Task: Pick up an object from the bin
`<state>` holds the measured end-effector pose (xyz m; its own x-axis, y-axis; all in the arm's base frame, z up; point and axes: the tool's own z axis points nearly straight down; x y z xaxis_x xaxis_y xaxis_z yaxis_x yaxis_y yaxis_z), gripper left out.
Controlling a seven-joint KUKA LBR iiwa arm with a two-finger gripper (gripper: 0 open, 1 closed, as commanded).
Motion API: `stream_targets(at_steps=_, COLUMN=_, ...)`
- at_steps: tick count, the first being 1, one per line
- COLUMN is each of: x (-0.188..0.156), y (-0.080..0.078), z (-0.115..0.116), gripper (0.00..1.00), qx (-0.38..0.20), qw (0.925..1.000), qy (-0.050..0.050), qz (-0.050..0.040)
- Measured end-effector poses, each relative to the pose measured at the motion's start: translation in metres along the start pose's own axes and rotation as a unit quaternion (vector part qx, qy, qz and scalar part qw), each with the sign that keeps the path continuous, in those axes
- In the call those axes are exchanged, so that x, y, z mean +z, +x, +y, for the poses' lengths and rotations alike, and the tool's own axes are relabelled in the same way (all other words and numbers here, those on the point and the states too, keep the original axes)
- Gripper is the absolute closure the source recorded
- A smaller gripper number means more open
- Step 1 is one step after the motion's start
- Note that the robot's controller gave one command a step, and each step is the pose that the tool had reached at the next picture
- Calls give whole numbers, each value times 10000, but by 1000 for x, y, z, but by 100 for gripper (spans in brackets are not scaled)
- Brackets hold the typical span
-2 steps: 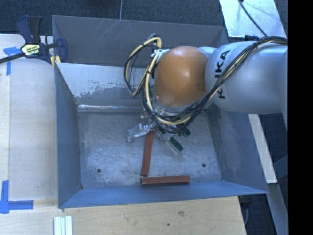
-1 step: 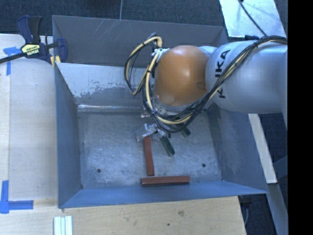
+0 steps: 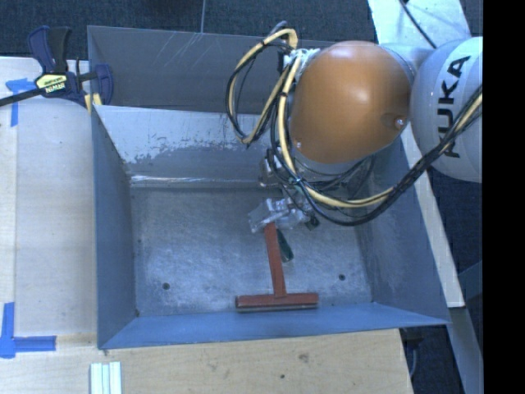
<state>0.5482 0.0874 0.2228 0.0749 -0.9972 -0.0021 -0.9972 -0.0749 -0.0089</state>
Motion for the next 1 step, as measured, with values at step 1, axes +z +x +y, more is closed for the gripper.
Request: stream_targets(at_steps=1, x=-67, y=-32, z=-6, gripper=100, qx=-814, qw=9967, qy=-2, qz=-11)
